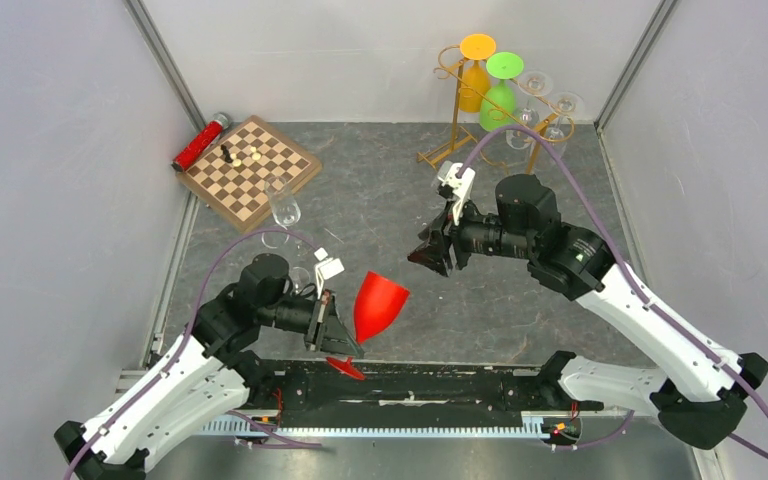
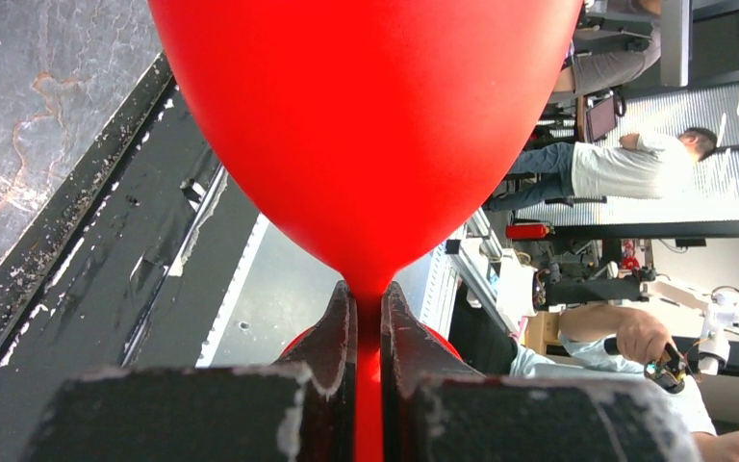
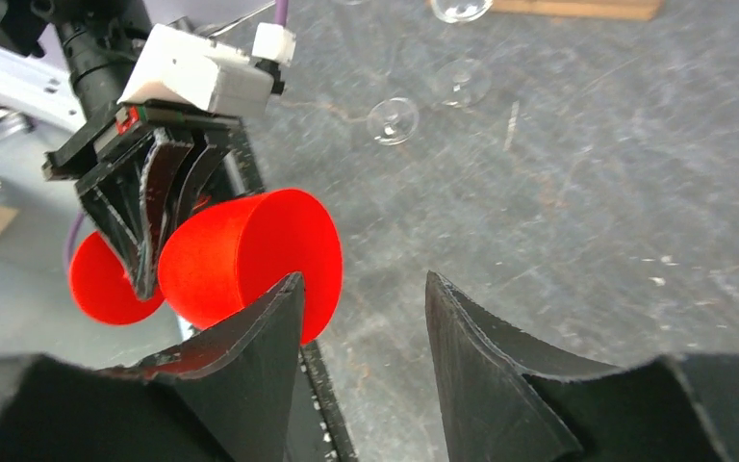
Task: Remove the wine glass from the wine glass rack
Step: Place the wine glass at the center of the board.
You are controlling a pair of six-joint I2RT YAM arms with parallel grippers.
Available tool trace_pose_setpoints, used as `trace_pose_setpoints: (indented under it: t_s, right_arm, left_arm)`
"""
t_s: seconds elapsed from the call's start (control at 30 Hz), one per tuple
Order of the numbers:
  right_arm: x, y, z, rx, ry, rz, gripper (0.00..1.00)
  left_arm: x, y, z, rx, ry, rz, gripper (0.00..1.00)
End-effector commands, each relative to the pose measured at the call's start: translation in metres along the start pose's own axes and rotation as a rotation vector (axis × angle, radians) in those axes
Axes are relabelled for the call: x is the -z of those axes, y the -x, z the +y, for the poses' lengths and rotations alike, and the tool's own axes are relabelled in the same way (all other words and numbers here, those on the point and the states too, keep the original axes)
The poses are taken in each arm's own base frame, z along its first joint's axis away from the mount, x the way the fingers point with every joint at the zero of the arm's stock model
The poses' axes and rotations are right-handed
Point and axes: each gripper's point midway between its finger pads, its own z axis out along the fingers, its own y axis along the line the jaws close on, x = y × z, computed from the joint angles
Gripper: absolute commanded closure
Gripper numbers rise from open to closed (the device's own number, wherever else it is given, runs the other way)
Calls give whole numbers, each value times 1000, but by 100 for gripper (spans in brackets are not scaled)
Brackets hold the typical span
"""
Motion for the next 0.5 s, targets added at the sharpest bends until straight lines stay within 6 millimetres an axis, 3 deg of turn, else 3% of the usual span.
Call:
trace_pose_setpoints:
  t_s: [0.0, 0.47]
  right_arm:
    - [4, -2, 33, -81, 250, -30, 47]
    - [1, -22, 62, -161, 502, -56, 44]
  left_arm:
    - [4, -11, -2, -69, -23, 35, 98]
    - [6, -14, -4, -89, -32, 35, 98]
